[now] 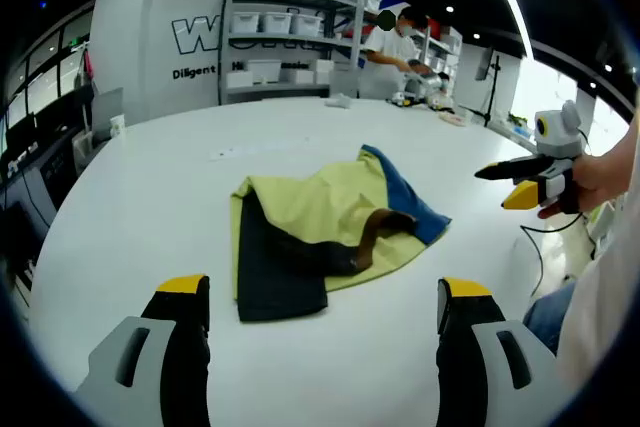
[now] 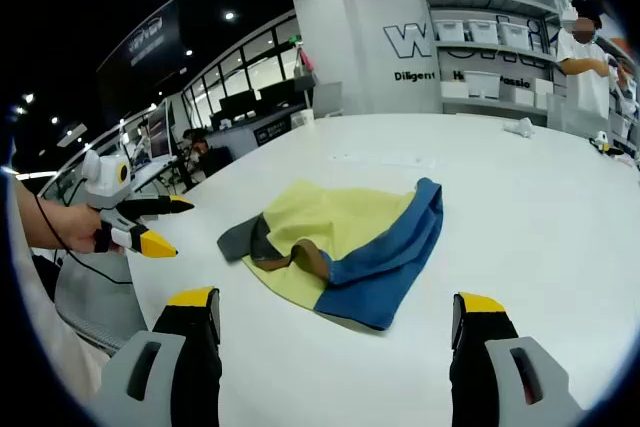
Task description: Fold the garment on the visible template until the final outline fits inside the template.
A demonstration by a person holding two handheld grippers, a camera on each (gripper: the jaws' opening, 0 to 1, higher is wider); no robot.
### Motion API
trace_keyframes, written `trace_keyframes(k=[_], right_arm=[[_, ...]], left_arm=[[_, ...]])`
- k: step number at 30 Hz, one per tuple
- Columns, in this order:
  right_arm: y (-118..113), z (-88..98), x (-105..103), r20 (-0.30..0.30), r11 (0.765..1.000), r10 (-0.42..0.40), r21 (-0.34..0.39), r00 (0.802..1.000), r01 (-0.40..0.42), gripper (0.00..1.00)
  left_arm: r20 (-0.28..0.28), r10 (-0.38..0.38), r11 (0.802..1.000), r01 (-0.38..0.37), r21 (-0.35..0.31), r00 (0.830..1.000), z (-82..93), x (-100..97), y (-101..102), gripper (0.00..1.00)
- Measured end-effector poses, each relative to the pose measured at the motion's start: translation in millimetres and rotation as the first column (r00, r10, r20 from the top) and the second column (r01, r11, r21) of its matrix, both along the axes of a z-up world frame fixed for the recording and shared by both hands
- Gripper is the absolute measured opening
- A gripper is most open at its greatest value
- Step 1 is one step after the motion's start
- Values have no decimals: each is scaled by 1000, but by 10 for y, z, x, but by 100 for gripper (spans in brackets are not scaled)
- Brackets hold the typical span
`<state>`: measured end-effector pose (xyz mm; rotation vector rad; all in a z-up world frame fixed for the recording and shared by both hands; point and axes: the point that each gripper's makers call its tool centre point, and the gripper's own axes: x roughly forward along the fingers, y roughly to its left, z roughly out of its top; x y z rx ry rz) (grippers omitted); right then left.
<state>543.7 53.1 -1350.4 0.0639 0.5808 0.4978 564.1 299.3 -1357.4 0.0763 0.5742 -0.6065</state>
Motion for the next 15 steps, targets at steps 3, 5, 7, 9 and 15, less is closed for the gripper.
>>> trace_keyframes(k=[3, 5, 7, 9, 15], right_arm=[[-4, -11, -14, -3, 1000, 1, -7, 1000, -1, 94], [-6, -11, -19, -2, 1000, 3, -7, 1000, -3, 94], [-10, -12, -24, -1, 1000, 5, -11, 1000, -5, 94], [-16, -14, -22, -1, 1000, 2, -8, 1000, -2, 93], [-22, -16, -34, 1, 1000, 3, -4, 1000, -3, 92]], left_arm=[[3, -8, 1000, 8, 2, 1000, -2, -5, -15, 91], [1, -10, 1000, 10, 2, 1000, -15, -12, -19, 90], [-3, -10, 1000, 10, 0, 1000, -27, -21, -24, 90], [-4, -13, 1000, 13, 0, 1000, -30, -32, -32, 90], [-3, -17, 1000, 17, 2, 1000, -29, -25, -44, 89]])
